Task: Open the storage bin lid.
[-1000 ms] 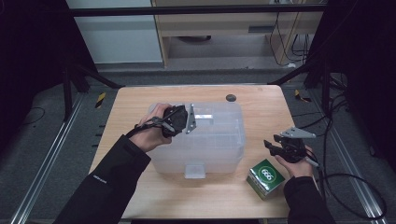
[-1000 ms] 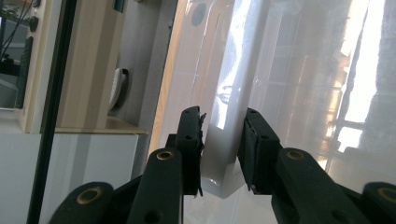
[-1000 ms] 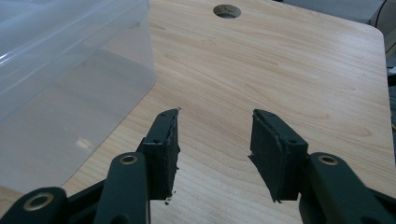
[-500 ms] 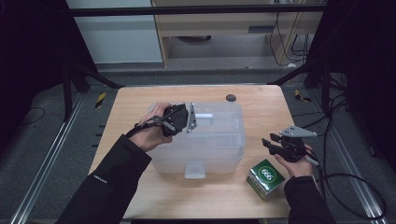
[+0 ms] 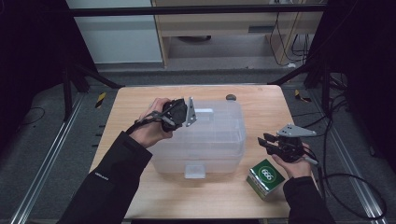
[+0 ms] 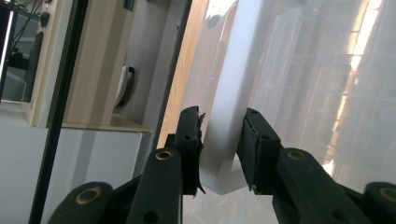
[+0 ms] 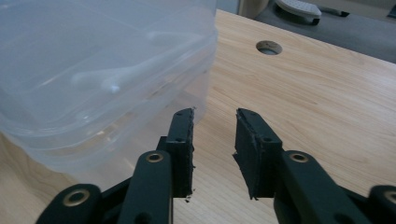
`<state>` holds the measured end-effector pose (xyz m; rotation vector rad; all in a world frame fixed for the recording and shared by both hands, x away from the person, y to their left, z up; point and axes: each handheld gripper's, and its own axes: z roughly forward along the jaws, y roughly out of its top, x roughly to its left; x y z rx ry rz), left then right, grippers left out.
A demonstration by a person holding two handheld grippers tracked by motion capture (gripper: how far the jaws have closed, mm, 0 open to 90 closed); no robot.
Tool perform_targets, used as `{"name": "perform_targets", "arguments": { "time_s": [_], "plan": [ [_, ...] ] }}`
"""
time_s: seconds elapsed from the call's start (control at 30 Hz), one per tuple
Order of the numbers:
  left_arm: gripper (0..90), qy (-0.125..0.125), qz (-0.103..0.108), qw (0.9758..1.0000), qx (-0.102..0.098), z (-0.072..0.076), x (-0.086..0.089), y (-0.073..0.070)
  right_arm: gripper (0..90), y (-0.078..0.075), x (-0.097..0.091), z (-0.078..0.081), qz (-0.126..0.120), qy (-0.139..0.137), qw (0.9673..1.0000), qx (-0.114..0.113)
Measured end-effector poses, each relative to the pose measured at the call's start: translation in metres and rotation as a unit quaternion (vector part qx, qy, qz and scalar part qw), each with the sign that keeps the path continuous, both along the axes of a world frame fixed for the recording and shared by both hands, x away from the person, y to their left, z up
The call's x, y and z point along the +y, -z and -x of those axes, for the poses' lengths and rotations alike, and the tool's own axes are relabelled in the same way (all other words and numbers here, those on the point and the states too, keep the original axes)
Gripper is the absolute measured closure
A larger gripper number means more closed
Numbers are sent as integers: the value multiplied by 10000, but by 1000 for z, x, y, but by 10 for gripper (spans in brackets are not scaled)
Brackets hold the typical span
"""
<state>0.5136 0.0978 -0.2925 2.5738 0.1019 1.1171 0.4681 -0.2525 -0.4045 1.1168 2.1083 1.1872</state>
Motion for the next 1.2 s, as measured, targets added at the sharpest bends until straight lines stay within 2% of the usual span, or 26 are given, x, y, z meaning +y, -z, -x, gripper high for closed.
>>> {"name": "perform_targets", "arguments": {
  "time_s": [0.07,0.53,0.7,1.03,1.2],
  "plan": [
    [696,-65,-78,9999,10,0,1,-2,703,0,0,0,-1,-17,10000,21],
    [683,-195,267,9995,1,-14,3,-8,851,-1,3,3,-61,-182,9996,212],
    [680,-252,322,9992,-8,-19,2,-11,897,-3,8,5,-53,-292,9993,218],
    [677,-343,363,9988,-17,-29,1,-16,900,-2,12,5,-84,-431,9984,355],
    [674,-388,412,9984,-7,-33,1,-17,900,-3,16,6,-151,-554,9977,347]
  ]
}}
